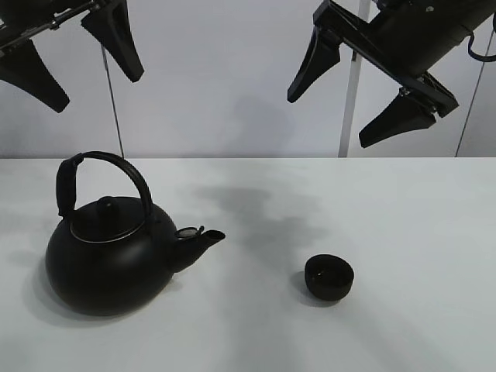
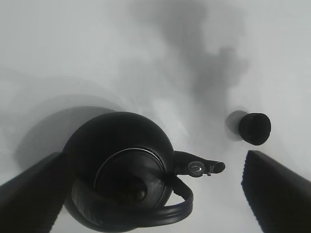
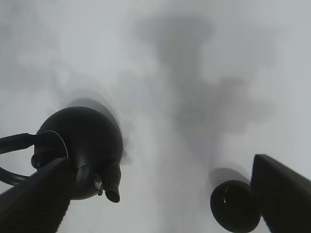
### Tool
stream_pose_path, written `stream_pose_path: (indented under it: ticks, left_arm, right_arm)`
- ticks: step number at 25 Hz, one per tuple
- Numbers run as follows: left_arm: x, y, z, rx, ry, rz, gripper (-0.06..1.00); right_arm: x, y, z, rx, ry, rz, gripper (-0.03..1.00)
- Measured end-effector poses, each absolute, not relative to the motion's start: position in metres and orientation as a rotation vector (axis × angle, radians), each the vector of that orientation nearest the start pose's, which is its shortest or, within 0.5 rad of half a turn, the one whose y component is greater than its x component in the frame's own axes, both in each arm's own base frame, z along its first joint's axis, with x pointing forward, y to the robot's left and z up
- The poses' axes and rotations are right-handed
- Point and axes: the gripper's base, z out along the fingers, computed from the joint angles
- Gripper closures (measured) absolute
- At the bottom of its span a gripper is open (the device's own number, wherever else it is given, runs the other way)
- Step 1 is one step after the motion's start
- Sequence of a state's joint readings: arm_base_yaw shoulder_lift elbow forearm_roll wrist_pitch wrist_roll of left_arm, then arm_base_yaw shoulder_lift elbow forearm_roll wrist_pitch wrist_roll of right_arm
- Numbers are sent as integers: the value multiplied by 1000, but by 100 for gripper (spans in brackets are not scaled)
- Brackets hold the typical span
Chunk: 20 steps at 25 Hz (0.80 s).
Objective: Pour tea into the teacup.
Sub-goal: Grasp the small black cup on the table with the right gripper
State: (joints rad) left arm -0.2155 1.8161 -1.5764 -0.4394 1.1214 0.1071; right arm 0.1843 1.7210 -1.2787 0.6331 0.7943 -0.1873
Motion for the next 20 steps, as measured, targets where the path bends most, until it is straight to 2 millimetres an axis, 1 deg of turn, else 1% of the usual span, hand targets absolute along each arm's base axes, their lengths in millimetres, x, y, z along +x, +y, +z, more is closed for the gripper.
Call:
stream_pose_path:
  ticks: [3, 5, 8, 10, 12, 15, 17, 18, 20]
  left_arm:
    - [369, -116, 292, 265, 2794, -626, 25]
    - [369, -116, 292, 265, 2794, -626, 25]
    - [369, -116, 292, 265, 2794, -626, 25]
    - [369, -116, 292, 265, 2794, -626, 25]
    - [369, -116, 292, 265, 2794, -626, 25]
    - [369, -116, 292, 264, 2793, -625, 25]
    - [369, -116, 292, 264, 2793, -625, 25]
    - [369, -116, 292, 264, 2793, -625, 25]
    - [369, -116, 292, 264, 2793, -625, 25]
  right_arm:
    - [351, 105, 259, -25, 2640, 733, 27]
    - [351, 105, 259, -57, 2635, 725, 27]
    - [349, 104, 257, -200, 2642, 666, 27]
    - [345, 107, 253, -342, 2670, 564, 27]
    - [339, 118, 247, -491, 2705, 437, 27]
    - [327, 144, 235, -678, 2748, 233, 27]
    - [318, 158, 228, -740, 2760, 131, 28]
    - [315, 162, 225, -755, 2764, 106, 28]
    - [309, 166, 219, -771, 2775, 85, 29]
